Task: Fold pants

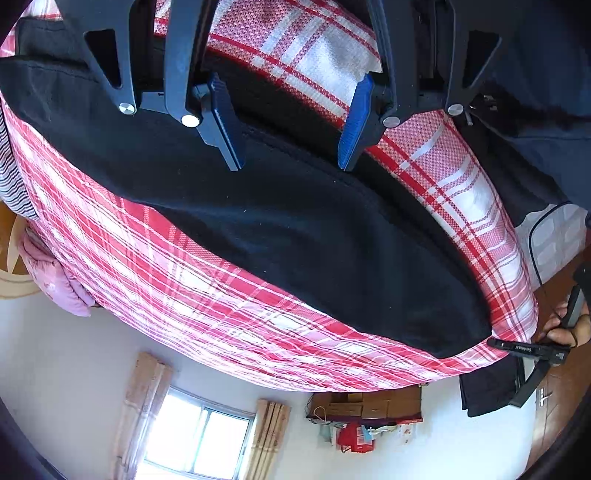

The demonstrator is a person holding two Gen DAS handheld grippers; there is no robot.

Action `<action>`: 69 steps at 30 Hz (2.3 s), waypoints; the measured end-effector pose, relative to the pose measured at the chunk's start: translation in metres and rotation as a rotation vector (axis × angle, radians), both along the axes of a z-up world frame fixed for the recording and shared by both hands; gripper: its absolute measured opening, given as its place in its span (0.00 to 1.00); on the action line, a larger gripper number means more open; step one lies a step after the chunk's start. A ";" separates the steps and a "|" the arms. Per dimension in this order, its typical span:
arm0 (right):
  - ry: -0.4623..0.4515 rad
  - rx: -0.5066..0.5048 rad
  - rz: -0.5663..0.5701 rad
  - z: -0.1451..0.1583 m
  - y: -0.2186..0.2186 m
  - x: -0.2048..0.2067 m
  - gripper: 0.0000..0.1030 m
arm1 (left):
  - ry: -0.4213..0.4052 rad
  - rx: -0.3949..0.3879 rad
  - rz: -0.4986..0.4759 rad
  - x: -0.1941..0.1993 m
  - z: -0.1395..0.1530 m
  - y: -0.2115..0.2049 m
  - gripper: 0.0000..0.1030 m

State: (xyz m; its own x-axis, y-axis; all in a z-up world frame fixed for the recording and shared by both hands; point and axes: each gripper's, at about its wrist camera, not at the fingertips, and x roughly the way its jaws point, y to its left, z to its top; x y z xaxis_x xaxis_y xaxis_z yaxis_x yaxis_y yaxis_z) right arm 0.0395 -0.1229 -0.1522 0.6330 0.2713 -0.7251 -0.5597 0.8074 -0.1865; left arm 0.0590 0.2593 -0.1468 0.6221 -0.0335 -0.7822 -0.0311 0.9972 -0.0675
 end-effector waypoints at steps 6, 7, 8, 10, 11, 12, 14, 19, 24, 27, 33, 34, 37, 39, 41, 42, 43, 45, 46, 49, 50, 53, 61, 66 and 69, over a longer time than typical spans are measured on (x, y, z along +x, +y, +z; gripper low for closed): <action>0.045 0.061 -0.065 0.003 -0.016 0.007 0.67 | -0.061 -0.051 0.031 0.000 0.010 -0.002 0.07; 0.043 0.068 -0.084 0.006 -0.022 0.007 0.67 | -0.074 -0.048 0.030 0.001 0.014 -0.006 0.15; 0.039 0.071 -0.106 0.010 -0.030 0.007 0.67 | -0.095 -0.043 0.017 0.001 0.021 -0.013 0.19; 0.021 0.080 -0.171 0.020 -0.052 0.005 0.67 | -0.135 -0.034 -0.031 0.002 0.033 -0.036 0.39; 0.014 0.083 -0.201 0.024 -0.063 0.005 0.67 | -0.143 -0.028 -0.067 0.003 0.036 -0.049 0.42; 0.005 0.088 -0.241 0.029 -0.077 0.005 0.66 | -0.149 -0.021 -0.110 0.005 0.039 -0.064 0.42; -0.020 0.112 -0.359 0.043 -0.117 0.004 0.66 | -0.145 -0.007 -0.227 0.008 0.042 -0.106 0.42; -0.069 0.307 -0.755 0.079 -0.244 -0.009 0.66 | -0.111 0.028 -0.524 0.016 0.032 -0.218 0.42; -0.096 0.373 -0.959 0.088 -0.310 -0.026 0.66 | -0.095 0.047 -0.742 0.016 0.021 -0.310 0.42; -0.083 0.370 -0.979 0.084 -0.325 -0.027 0.66 | -0.076 0.074 -0.850 0.011 0.014 -0.354 0.35; -0.003 0.416 -0.971 0.064 -0.340 -0.011 0.66 | -0.026 0.116 -0.967 0.014 -0.002 -0.407 0.31; 0.009 0.432 -0.970 0.060 -0.338 -0.010 0.66 | -0.017 0.130 -0.975 0.015 -0.006 -0.414 0.31; 0.034 0.493 -0.966 0.056 -0.346 -0.005 0.66 | -0.036 0.188 -0.983 0.011 -0.010 -0.420 0.26; 0.046 0.533 -0.966 0.054 -0.352 -0.003 0.66 | -0.028 0.186 -0.974 0.012 -0.008 -0.421 0.18; 0.050 0.565 -0.971 0.052 -0.358 0.000 0.66 | -0.033 0.191 -0.965 0.011 -0.005 -0.419 0.11; 0.053 0.582 -0.971 0.052 -0.361 0.001 0.66 | -0.034 0.192 -0.964 0.010 -0.004 -0.418 0.09; 0.053 0.601 -0.976 0.051 -0.364 0.002 0.65 | -0.031 0.196 -0.964 0.009 -0.004 -0.418 0.07; 0.064 0.632 -0.984 0.050 -0.372 0.009 0.47 | -0.032 0.212 -0.966 0.009 -0.005 -0.421 0.06; 0.083 0.648 -0.979 0.048 -0.376 0.014 0.41 | -0.033 0.219 -0.963 0.009 -0.005 -0.422 0.05; 0.119 0.679 -0.978 0.043 -0.381 0.032 0.11 | -0.039 0.208 -0.933 0.013 -0.001 -0.423 0.04; 0.120 0.676 -0.969 0.044 -0.381 0.037 0.07 | -0.046 0.201 -0.924 0.015 0.002 -0.422 0.04; 0.089 0.679 -0.922 0.062 -0.377 0.057 0.06 | -0.064 0.171 -0.888 0.025 0.014 -0.413 0.04; -0.109 0.717 -0.687 0.141 -0.344 0.069 0.06 | -0.101 -0.010 -0.774 0.060 0.047 -0.371 0.04; -0.071 0.655 -0.767 0.112 -0.350 0.037 0.06 | -0.080 -0.021 -0.853 0.039 0.036 -0.373 0.04; -0.006 0.605 -0.861 0.073 -0.366 0.011 0.06 | -0.059 -0.004 -0.920 0.022 0.023 -0.381 0.04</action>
State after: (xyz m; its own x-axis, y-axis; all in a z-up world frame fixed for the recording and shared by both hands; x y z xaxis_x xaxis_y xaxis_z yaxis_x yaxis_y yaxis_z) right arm 0.0509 -0.4894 -0.0789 0.7873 0.0440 -0.6150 0.2472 0.8913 0.3802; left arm 0.0810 -0.1219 -0.1239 0.3876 -0.5374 -0.7490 0.7776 0.6270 -0.0475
